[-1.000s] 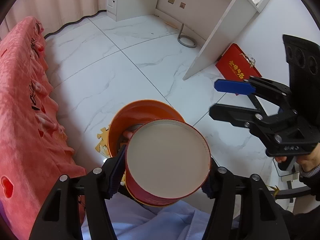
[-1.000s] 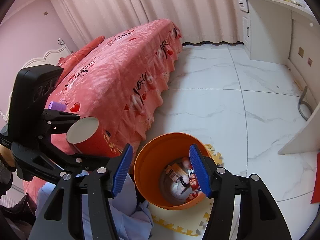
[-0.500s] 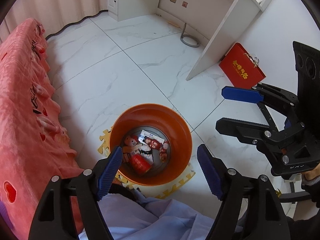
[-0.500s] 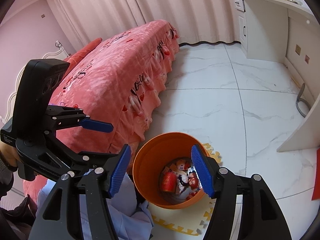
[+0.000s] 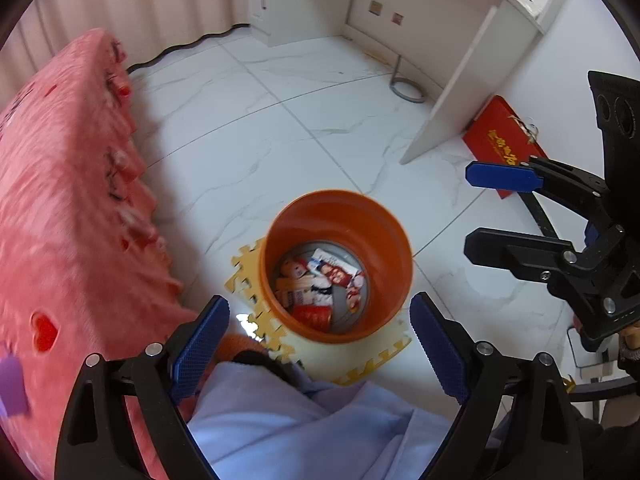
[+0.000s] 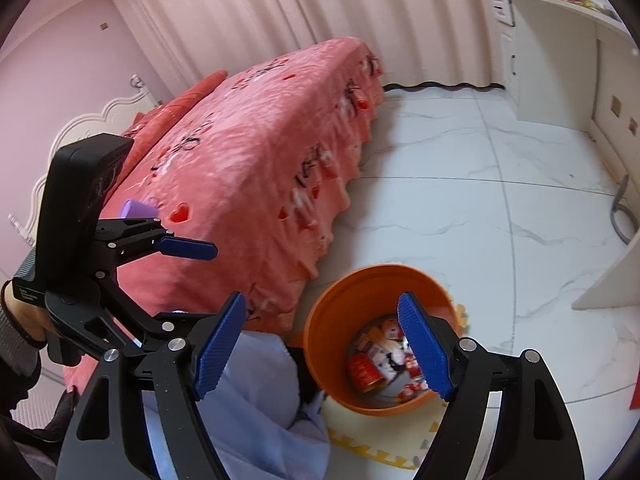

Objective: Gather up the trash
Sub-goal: 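Move both grippers from the bin back over the bed, then grasp the purple cup with the right gripper while the left grasps the pink clip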

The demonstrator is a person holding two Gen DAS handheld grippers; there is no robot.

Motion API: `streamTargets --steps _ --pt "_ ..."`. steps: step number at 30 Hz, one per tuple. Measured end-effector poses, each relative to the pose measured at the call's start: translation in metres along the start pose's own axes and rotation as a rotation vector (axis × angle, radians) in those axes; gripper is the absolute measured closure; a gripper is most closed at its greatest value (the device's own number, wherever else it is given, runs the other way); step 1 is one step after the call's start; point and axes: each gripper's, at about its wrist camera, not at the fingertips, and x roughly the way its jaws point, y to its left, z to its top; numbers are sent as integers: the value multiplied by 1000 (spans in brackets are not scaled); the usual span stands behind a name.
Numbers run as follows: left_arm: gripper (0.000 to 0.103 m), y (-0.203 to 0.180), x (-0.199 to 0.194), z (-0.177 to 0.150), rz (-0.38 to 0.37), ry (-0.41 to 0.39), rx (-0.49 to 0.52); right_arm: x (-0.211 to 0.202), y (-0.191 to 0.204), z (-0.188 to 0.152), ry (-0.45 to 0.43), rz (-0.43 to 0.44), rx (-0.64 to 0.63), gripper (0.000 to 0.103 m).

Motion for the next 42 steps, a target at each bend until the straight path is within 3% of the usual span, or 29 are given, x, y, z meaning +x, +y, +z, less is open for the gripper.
streamTargets --steps 11,27,34,42 --pt "12 39 -56 -66 92 -69 -141 16 78 3 45 90 -111 25" --pt "12 135 -135 -224 247 -128 -503 87 259 14 121 271 -397 25" --pt "12 176 -149 -257 278 -138 -573 127 320 36 133 303 -499 25" --pt "12 228 -143 -266 261 -138 -595 194 376 69 143 293 -601 25"
